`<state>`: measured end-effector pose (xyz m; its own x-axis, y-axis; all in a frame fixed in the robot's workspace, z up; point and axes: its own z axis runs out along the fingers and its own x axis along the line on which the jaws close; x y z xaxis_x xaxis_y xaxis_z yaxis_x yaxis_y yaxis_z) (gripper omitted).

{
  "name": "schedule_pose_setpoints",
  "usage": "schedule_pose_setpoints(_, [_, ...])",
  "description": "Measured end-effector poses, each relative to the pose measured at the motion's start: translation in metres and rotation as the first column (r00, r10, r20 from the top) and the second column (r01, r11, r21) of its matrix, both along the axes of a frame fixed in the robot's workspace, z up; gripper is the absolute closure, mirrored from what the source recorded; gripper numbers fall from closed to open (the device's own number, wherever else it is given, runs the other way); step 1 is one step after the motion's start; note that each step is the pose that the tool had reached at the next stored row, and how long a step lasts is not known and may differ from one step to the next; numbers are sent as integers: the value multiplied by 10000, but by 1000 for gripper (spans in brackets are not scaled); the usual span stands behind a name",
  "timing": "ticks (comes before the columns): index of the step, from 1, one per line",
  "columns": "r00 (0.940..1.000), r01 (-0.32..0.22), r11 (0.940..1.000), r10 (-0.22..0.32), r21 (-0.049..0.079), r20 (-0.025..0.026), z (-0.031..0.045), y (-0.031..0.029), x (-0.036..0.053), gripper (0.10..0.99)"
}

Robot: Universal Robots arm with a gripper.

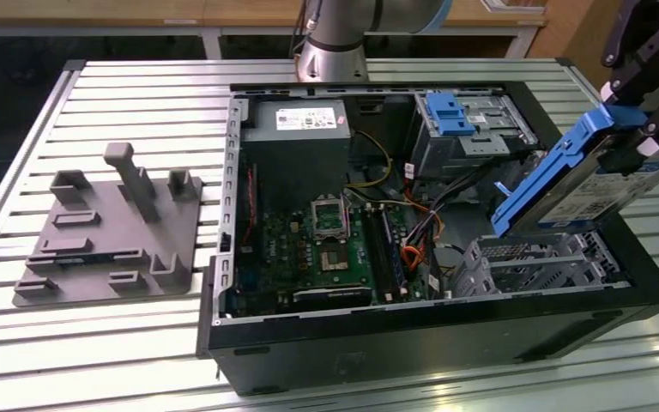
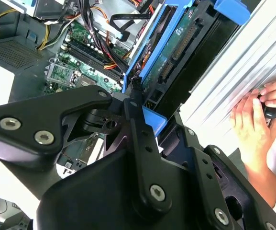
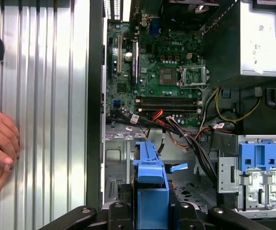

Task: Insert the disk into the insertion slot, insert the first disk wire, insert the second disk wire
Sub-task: 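Insert the disk into the insertion slot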

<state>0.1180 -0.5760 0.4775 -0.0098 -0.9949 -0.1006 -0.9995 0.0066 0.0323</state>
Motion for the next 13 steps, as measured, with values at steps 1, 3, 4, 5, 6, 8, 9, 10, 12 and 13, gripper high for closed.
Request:
schedule_pose_setpoints(1, [10000, -1, 10000, 1, 1, 0, -2, 0, 0, 725])
schedule_pose_setpoints(3, [10000, -1, 10000, 1, 2, 0, -8, 0, 0, 725])
schedule_pose_setpoints(4, [10000, 0, 10000, 0, 0, 0, -10, 0, 0, 725])
schedule_pose_setpoints(5, [10000, 0, 10000, 0, 0, 0, -14, 0, 0, 725])
schedule_pose_setpoints(6, [10000, 0, 10000, 0, -1, 0, -17, -1, 0, 725])
schedule_pose_setpoints(8, [10000, 0, 10000, 0, 1, 0, -26, -6, 0, 725])
schedule_pose_setpoints(9, [10000, 0, 10000, 0, -1, 0, -30, -10, 0, 725])
schedule_pose_setpoints(10, [10000, 1, 10000, -1, 1, 0, -36, -13, 0, 725])
schedule_pose_setpoints(12, [10000, 0, 10000, 0, 1, 0, -46, -18, 0, 725])
schedule_pose_setpoints(13, [10000, 0, 10000, 0, 0, 0, -51, -18, 0, 725])
